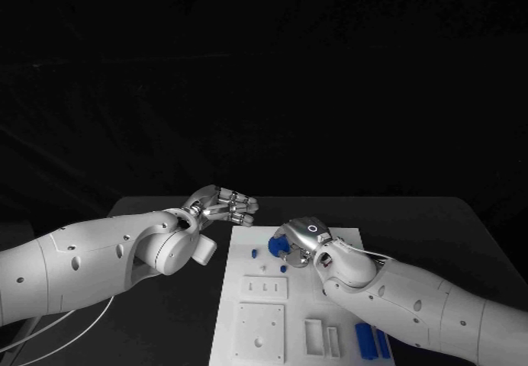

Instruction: Assemble the parts on the task board

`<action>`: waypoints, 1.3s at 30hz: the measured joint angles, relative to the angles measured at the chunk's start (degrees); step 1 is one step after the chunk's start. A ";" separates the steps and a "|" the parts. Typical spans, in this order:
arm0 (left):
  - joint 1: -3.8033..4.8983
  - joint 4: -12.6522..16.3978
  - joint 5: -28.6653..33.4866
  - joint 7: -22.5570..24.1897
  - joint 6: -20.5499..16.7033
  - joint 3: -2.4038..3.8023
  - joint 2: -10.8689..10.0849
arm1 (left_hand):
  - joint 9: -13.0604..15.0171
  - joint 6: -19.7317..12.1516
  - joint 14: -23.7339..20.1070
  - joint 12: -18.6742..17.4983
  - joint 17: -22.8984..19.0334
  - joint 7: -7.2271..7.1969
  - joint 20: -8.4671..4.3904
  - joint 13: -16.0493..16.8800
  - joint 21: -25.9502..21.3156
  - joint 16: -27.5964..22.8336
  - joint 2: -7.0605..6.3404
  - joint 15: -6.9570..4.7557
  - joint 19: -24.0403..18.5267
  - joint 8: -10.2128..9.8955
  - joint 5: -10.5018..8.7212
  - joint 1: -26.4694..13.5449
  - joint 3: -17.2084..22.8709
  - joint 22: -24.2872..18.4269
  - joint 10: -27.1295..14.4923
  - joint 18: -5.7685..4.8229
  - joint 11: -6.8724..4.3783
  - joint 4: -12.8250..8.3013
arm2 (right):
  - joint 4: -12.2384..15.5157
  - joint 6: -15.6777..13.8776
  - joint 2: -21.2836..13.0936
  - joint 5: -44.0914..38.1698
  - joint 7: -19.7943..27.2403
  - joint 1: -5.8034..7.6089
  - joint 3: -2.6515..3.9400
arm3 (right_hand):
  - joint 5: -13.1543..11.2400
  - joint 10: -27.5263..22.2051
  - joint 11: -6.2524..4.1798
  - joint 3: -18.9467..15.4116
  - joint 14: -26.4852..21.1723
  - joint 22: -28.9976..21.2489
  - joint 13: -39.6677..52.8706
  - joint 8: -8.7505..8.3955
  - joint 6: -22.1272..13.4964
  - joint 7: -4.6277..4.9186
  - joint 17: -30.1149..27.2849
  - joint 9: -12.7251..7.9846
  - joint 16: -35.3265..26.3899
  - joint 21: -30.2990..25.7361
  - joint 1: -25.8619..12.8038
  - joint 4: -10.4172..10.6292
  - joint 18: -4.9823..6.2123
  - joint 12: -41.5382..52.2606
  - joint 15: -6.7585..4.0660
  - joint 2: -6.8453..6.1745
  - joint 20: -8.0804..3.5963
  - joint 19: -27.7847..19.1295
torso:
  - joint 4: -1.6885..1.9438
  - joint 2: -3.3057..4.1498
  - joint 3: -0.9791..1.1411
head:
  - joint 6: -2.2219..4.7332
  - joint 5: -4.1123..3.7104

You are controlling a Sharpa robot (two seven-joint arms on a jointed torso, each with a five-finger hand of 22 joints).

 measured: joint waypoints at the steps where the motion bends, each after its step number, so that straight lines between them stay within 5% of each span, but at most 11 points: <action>1: 0.00 0.00 0.00 0.00 0.00 0.00 0.01 | 0.00 0.00 0.00 0.00 0.00 0.00 0.00 0.00 0.00 0.00 0.00 0.00 0.00 0.00 0.00 0.00 0.00 0.00 0.00 0.00 0.00 0.00 | -0.09 0.03 0.04 0.02 0.04 0.00 -0.02 | -0.28 -0.19 0.07 0.00 0.00 0.00 -0.10 0.00 0.00 0.00 -0.05 -0.08 0.00 -0.20 0.00 0.00 0.01 -0.03 0.00 0.00 0.00 0.00 | -0.01 0.00 0.00 | -0.01 0.01; 14: 0.00 -0.03 0.00 0.00 0.02 0.00 0.05 | 0.00 0.00 0.00 0.00 0.00 0.00 0.00 0.00 0.00 0.00 0.00 0.00 0.00 0.00 0.00 0.00 0.00 0.01 0.00 0.01 0.00 0.00 | -1.04 0.24 0.49 0.42 0.19 0.08 -0.04 | -3.61 -1.38 0.93 -0.08 0.00 0.00 -1.24 0.02 0.19 -0.18 -0.47 -0.63 -0.63 -1.23 -0.50 0.42 0.00 -1.00 0.00 -0.57 0.00 0.00 | -0.05 0.00 0.00 | -0.06 0.07; 32: 0.00 -0.03 0.00 -0.03 0.06 0.00 0.01 | 0.00 -0.04 0.00 0.00 0.00 -0.04 0.00 0.00 0.00 0.00 0.09 0.00 0.00 0.00 0.00 -0.09 0.00 0.00 0.00 0.00 0.00 0.00 | -1.25 0.97 0.72 2.09 0.44 0.11 -0.12 | -4.45 -1.60 0.46 -2.70 0.00 0.00 -2.54 0.21 -3.34 -0.18 -0.68 -0.51 -1.42 -2.74 -1.34 2.54 0.01 -1.85 0.00 -0.92 0.00 0.00 | -0.10 0.01 0.04 | -0.05 0.05; 35: 0.00 -0.03 0.00 -0.03 0.06 0.00 0.02 | 0.00 -0.16 -0.12 0.00 0.00 -0.16 0.00 0.00 0.00 0.00 0.29 0.12 0.00 0.00 0.00 -0.61 0.00 -0.11 0.00 0.00 0.00 0.00 | -1.29 1.32 0.73 2.57 0.53 0.14 -0.08 | -8.00 -1.60 0.46 -2.90 0.00 0.00 -2.63 0.19 -3.36 -0.17 -0.68 -0.61 -1.42 -2.74 -2.03 3.73 0.00 -1.85 0.01 -0.23 0.00 0.00 | -0.10 0.02 0.04 | -0.03 0.00; 39: 0.00 -0.02 0.00 -0.03 0.07 0.00 0.02 | 0.00 -0.15 -0.20 0.00 0.00 -0.15 0.00 0.00 0.00 0.00 0.22 0.20 0.00 0.00 0.00 -0.68 0.00 -0.15 0.00 0.00 0.00 0.00 | -1.42 1.82 0.77 3.21 0.60 0.20 -0.05 | -8.94 -1.71 0.35 -4.63 0.00 0.01 -2.78 0.10 -3.54 -0.19 -0.62 -0.60 -1.41 -3.08 -2.06 5.89 0.01 -1.85 0.01 -0.20 0.00 0.00 | -0.10 0.03 0.08 | -0.03 -0.14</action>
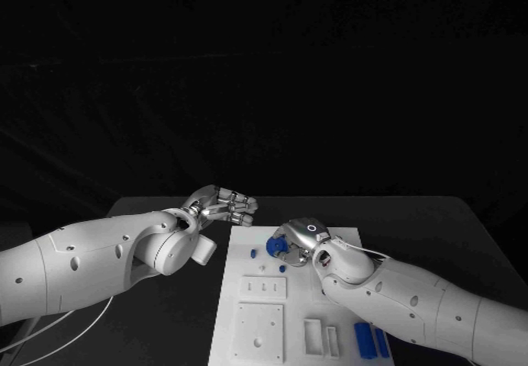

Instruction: Assemble the parts on the task board

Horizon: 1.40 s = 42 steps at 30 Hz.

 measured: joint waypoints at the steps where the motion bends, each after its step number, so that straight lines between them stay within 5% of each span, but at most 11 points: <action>1: 0.00 0.00 0.00 0.00 0.00 0.00 0.00 | 0.00 0.00 0.00 0.00 0.00 0.00 0.00 0.00 0.00 0.00 0.00 0.00 0.00 0.00 0.00 0.00 0.00 -0.02 0.00 0.00 0.00 0.00 | -0.06 0.15 0.01 0.19 0.01 0.01 0.01 | -0.04 -0.10 -0.10 -0.29 -0.02 0.02 -0.02 -0.07 -0.41 0.00 0.01 0.04 0.00 -0.18 0.00 0.51 0.00 0.00 -0.02 0.00 0.00 0.00 | 0.00 0.00 0.01 | 0.00 -0.03; 15: 0.00 0.00 0.00 -0.04 0.10 0.00 0.00 | 0.00 0.01 0.00 0.00 0.00 0.01 0.00 0.00 0.00 0.00 0.00 0.00 0.00 0.00 0.00 0.00 -0.28 -0.12 -0.21 0.00 0.21 0.28 | -0.87 1.82 0.00 2.04 -0.06 -0.03 -0.04 | -0.87 -0.20 -0.20 -1.34 -0.24 0.03 -0.19 -0.08 -3.26 0.20 0.24 -0.04 -0.25 -0.32 0.00 2.61 0.00 -0.23 -0.23 0.00 0.00 0.00 | 0.02 0.01 -0.03 | 0.07 -0.24; 42: 0.00 0.05 0.00 -0.10 0.22 0.01 -0.32 | 0.00 0.02 0.00 0.00 0.00 0.02 0.00 0.00 0.00 0.00 0.00 0.00 0.00 0.00 0.22 0.00 -0.28 -0.25 -0.20 0.00 0.20 0.28 | 0.62 2.73 -2.58 5.18 0.05 -0.08 -0.06 | 0.74 -0.19 -0.18 -3.05 -0.22 0.02 0.13 -0.10 -0.98 0.81 0.50 0.23 -0.24 -0.32 -0.83 5.74 0.00 -0.23 -0.21 0.23 0.00 0.00 | 0.00 -0.04 0.00 | -0.02 -0.08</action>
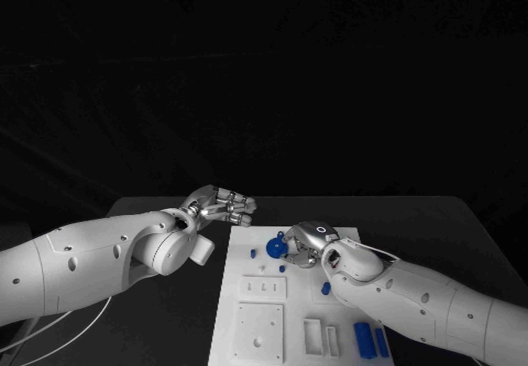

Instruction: Assemble the parts on the task board

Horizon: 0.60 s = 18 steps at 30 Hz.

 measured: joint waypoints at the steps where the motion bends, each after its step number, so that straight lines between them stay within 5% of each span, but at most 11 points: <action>1: 0.00 0.00 0.00 0.00 0.00 0.00 -0.02 | 0.00 0.00 0.00 0.00 0.00 0.00 0.00 0.00 0.00 0.00 0.00 0.00 0.00 0.00 0.00 0.00 0.00 0.00 0.00 0.00 0.00 0.00 | 0.17 -0.13 -0.21 0.18 0.02 -0.02 -0.02 | 0.14 -0.01 0.03 0.00 0.00 0.00 0.01 0.00 0.26 -0.05 0.00 -0.01 0.00 0.00 0.00 0.00 0.01 0.00 0.00 0.00 0.00 0.00 | 0.00 -0.01 0.00 | 0.02 -0.03; 11: 0.00 0.00 0.00 -0.03 0.00 0.00 -0.21 | 0.00 0.00 0.00 0.00 0.00 0.00 0.00 0.00 0.00 0.00 0.00 0.00 0.00 0.00 0.00 0.00 0.00 -0.09 0.00 0.00 0.00 0.00 | 3.22 -2.88 -3.39 2.81 0.26 -0.09 0.73 | 0.21 -0.11 0.33 0.48 0.22 -0.01 -0.10 0.04 0.52 0.14 -0.25 -0.05 0.03 0.00 0.00 -0.17 0.01 0.00 0.22 0.00 0.21 0.21 | -0.12 -0.05 0.00 | 0.37 -0.26; 18: 0.00 -0.06 0.00 -0.04 -0.01 0.00 -0.31 | 0.00 0.01 0.00 0.00 0.00 0.01 0.21 0.00 0.00 0.00 0.00 0.00 0.21 0.00 0.00 0.00 0.00 -0.09 0.00 0.01 0.00 0.00 | 6.13 -6.44 -6.61 6.58 2.11 -0.08 2.65 | 1.30 -0.21 0.63 0.89 0.22 -0.01 -0.13 0.04 1.09 0.35 -0.39 -0.05 -0.19 0.00 0.32 -0.98 0.01 0.00 0.22 -0.32 0.21 0.21 | -0.13 -0.07 0.08 | 0.73 -0.61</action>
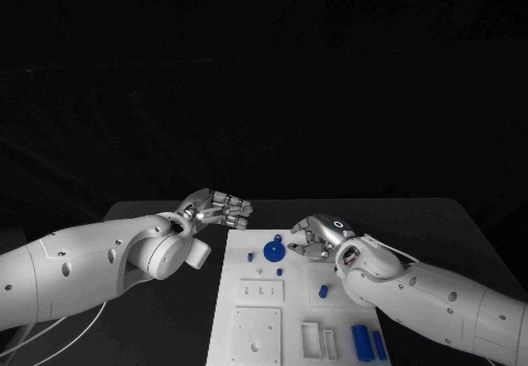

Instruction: Assemble the parts on the task board

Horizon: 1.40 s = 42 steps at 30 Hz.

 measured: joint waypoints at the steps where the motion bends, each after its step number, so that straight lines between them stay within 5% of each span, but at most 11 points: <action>1: 0.00 -0.02 0.00 0.00 0.00 0.00 -0.01 | 0.00 0.00 0.00 0.00 0.00 0.00 0.00 0.00 0.00 0.00 0.00 0.00 0.00 0.00 0.00 0.00 0.00 0.00 0.00 0.00 0.00 0.00 | 0.40 -0.32 -0.55 0.72 0.41 0.00 0.30 | 0.13 0.00 0.00 0.10 0.00 0.00 0.00 0.00 0.01 0.00 -0.04 0.00 0.00 0.00 0.36 -0.34 0.00 0.00 0.00 0.03 0.05 -0.05 | 0.00 -0.01 0.01 | 0.07 -0.07; 9: 0.00 -0.60 0.00 0.00 0.01 -0.04 -0.04 | 0.00 0.02 0.00 0.00 0.07 0.02 0.00 0.05 0.00 0.00 0.00 0.00 0.00 0.00 0.00 0.00 0.00 0.00 0.22 0.00 -0.22 0.00 | 2.55 -0.88 -6.47 9.72 7.32 0.05 3.40 | 4.66 -0.21 0.41 -1.79 -0.18 0.00 -0.13 0.00 0.56 0.04 -0.18 0.00 -0.13 -0.47 3.12 -5.94 0.01 0.00 0.18 1.31 0.21 -0.21 | -0.34 -0.26 0.15 | 0.31 -0.46; 14: -0.05 -0.93 0.00 0.00 0.08 -0.08 -0.09 | 0.00 0.02 0.00 0.00 0.07 0.02 0.00 0.05 0.00 0.00 0.00 0.00 0.00 0.00 0.00 0.00 0.00 0.00 0.21 0.00 -0.21 0.00 | 2.63 0.74 -9.90 15.65 11.98 0.08 4.33 | 7.78 -0.46 0.66 -4.62 -0.38 0.00 -0.25 0.00 0.59 0.01 -0.45 0.00 -0.60 -1.29 4.18 -9.57 0.00 0.00 0.37 2.37 0.21 -0.21 | -0.86 -0.54 0.53 | 0.11 -0.47; 18: -0.09 -1.05 0.00 0.00 0.16 -0.11 -0.14 | 0.00 0.02 0.00 0.00 0.07 0.02 0.00 0.05 0.00 0.00 0.00 0.00 0.00 0.00 0.00 0.00 0.00 0.01 0.21 0.00 -0.21 0.00 | 1.08 3.02 -11.70 19.06 14.88 0.08 4.59 | 7.85 -1.41 0.68 -6.45 -0.73 0.00 -0.61 0.01 0.95 0.06 -0.86 0.00 -1.25 -2.31 3.88 -10.94 -0.01 -0.21 0.73 2.77 0.22 -0.20 | -1.19 -0.69 0.82 | -0.07 -0.79; 25: -0.20 -1.49 0.00 0.02 0.36 -0.14 -0.15 | 0.00 0.02 0.00 0.00 0.07 0.02 0.00 0.04 0.00 0.00 0.00 0.00 0.00 0.00 -0.32 0.00 0.00 -0.06 0.21 0.00 -0.21 0.00 | -3.09 7.38 -13.04 22.58 18.46 0.07 4.73 | 7.37 -3.27 1.04 -16.90 -1.81 0.00 -2.77 0.00 -0.87 0.64 -2.57 0.00 -2.91 -7.16 6.58 -10.74 -0.06 -1.94 1.17 5.65 0.82 -0.20 | -1.68 -0.80 1.45 | -0.09 -2.30; 31: -0.37 -1.70 0.00 0.03 0.56 -0.14 -0.15 | 0.00 0.02 0.00 0.00 0.06 0.02 0.00 0.04 0.00 0.00 0.00 0.00 0.00 0.00 -0.32 0.00 0.00 -0.05 0.21 0.01 -0.21 0.00 | -6.07 10.26 -13.16 23.35 20.05 -0.21 4.79 | 9.76 -3.72 0.59 -17.00 -2.13 -0.01 -3.38 0.00 -0.90 0.65 -2.86 0.00 -3.26 -8.12 7.69 -12.42 -0.06 -2.18 0.85 5.44 0.82 -0.21 | -1.94 -0.77 2.06 | -0.20 -3.07; 42: -0.58 -1.81 0.00 0.09 0.96 -0.14 -0.11 | 0.00 0.02 0.00 0.00 0.06 0.02 -0.01 0.04 0.00 0.00 0.00 0.00 0.00 0.00 -0.32 0.00 0.00 -0.12 0.21 0.00 -0.21 0.00 | -10.64 13.25 -11.27 22.83 21.24 -1.64 4.75 | 9.78 -3.91 0.40 -15.97 -2.23 -0.01 -3.62 0.00 -1.26 0.39 -2.98 0.00 -3.26 -8.33 7.45 -14.79 -0.06 -2.22 0.75 5.68 0.81 -0.20 | -1.94 -0.33 2.98 | -0.54 -3.99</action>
